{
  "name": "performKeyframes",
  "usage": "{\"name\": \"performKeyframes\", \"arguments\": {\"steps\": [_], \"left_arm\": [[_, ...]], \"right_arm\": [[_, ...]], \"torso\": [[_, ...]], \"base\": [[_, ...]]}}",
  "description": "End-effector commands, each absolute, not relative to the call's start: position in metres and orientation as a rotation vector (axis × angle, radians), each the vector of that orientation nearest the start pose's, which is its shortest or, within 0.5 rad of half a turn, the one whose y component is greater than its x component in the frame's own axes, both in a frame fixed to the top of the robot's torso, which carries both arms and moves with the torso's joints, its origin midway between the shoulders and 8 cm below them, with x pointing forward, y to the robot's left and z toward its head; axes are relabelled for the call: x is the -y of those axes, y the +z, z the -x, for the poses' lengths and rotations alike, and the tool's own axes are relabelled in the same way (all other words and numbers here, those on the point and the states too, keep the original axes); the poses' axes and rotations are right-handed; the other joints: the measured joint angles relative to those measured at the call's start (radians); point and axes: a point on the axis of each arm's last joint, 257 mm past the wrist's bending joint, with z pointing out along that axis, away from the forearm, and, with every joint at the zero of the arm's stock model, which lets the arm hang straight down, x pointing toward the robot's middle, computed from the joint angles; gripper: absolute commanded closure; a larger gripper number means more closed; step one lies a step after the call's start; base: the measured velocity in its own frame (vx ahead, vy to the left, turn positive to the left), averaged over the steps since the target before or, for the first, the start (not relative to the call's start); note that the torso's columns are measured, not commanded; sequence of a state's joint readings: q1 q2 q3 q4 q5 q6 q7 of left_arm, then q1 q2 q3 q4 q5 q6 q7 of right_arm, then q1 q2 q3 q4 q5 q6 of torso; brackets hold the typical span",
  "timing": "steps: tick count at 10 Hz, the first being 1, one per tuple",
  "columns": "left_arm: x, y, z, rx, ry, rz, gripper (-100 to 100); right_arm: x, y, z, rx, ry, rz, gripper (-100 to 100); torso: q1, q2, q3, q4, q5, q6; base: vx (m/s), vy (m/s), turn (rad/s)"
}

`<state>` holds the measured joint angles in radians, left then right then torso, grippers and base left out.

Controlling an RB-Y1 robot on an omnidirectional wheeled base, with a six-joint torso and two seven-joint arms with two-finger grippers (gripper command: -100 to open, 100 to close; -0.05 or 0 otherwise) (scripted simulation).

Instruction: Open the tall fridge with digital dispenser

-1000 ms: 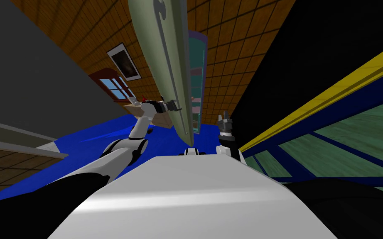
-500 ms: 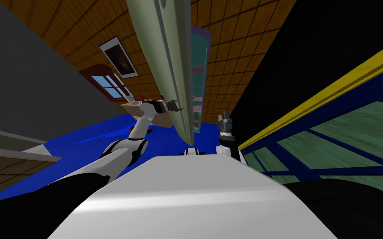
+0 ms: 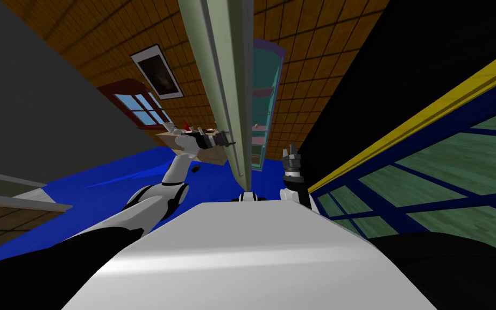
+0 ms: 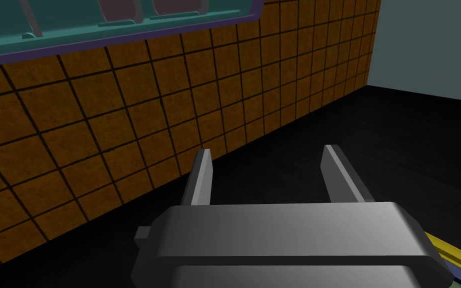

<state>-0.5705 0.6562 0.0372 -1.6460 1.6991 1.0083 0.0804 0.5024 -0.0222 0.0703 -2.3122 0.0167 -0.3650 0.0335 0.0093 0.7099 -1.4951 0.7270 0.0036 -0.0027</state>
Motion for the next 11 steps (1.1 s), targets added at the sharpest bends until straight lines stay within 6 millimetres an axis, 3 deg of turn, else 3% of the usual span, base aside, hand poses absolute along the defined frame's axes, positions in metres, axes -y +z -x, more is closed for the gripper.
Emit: {"name": "performKeyframes", "arguments": {"steps": [1, 2, 4, 5, 6, 7, 9, 10, 11], "left_arm": [[-0.124, 0.025, -0.513, -1.919, -2.259, 1.53, 100], [-0.118, 0.024, -0.512, -1.933, -2.259, 1.532, 100], [-0.161, 0.017, -0.506, -1.935, -2.238, 1.563, 100], [-0.159, 0.018, -0.501, -1.955, -2.248, 1.56, 100], [-0.18, 0.015, -0.495, -1.961, -2.245, 1.57, 100], [-0.18, 0.015, -0.495, -1.961, -2.245, 1.57, 100], [-0.22, 0.01, -0.485, -1.957, -2.231, 1.591, 100], [-0.22, 0.015, -0.479, -1.973, -2.249, 1.57, 100], [-0.239, 0.017, -0.47, -1.974, -2.257, 1.56, 100]], "right_arm": [[0.254, 0.01, -0.363, -0.726, 1.305, -0.71, 0], [0.254, 0.01, -0.363, -0.726, 1.305, -0.71, 0], [0.254, 0.01, -0.363, -0.726, 1.306, -0.71, 0], [0.254, 0.01, -0.363, -0.726, 1.305, -0.71, 0], [0.254, 0.01, -0.363, -0.726, 1.305, -0.71, 0], [0.254, 0.01, -0.363, -0.726, 1.305, -0.71, 0], [0.254, 0.01, -0.363, -0.726, 1.305, -0.71, 0], [0.254, 0.01, -0.363, -0.726, 1.305, -0.71, 0], [0.254, 0.01, -0.363, -0.727, 1.305, -0.711, 0]], "torso": [[-0.001, 0.0, 0.0, 0.001, -0.001, 0.0], [-0.001, 0.004, 0.003, 0.001, 0.0, 0.001], [-0.008, 0.006, 0.005, 0.0, -0.003, 0.003], [0.002, 0.005, 0.004, 0.0, 0.0, 0.002], [0.001, 0.005, 0.004, 0.0, 0.001, 0.001], [-0.001, 0.005, 0.005, -0.002, 0.001, 0.003], [-0.002, 0.0, 0.001, -0.003, 0.0, 0.004], [0.003, 0.0, 0.001, -0.004, 0.002, 0.004], [0.002, 0.0, 0.001, -0.002, 0.002, 0.003]], "base": [[-0.076, 0.222, -0.055], [-0.058, 0.104, -0.015], [-0.032, 0.164, -0.267], [-0.058, 0.177, -0.155], [-0.036, 0.161, -0.18], [-0.012, 0.132, -0.108], [-0.044, 0.166, -0.249], [-0.065, 0.172, -0.147], [-0.036, 0.161, -0.181]]}}
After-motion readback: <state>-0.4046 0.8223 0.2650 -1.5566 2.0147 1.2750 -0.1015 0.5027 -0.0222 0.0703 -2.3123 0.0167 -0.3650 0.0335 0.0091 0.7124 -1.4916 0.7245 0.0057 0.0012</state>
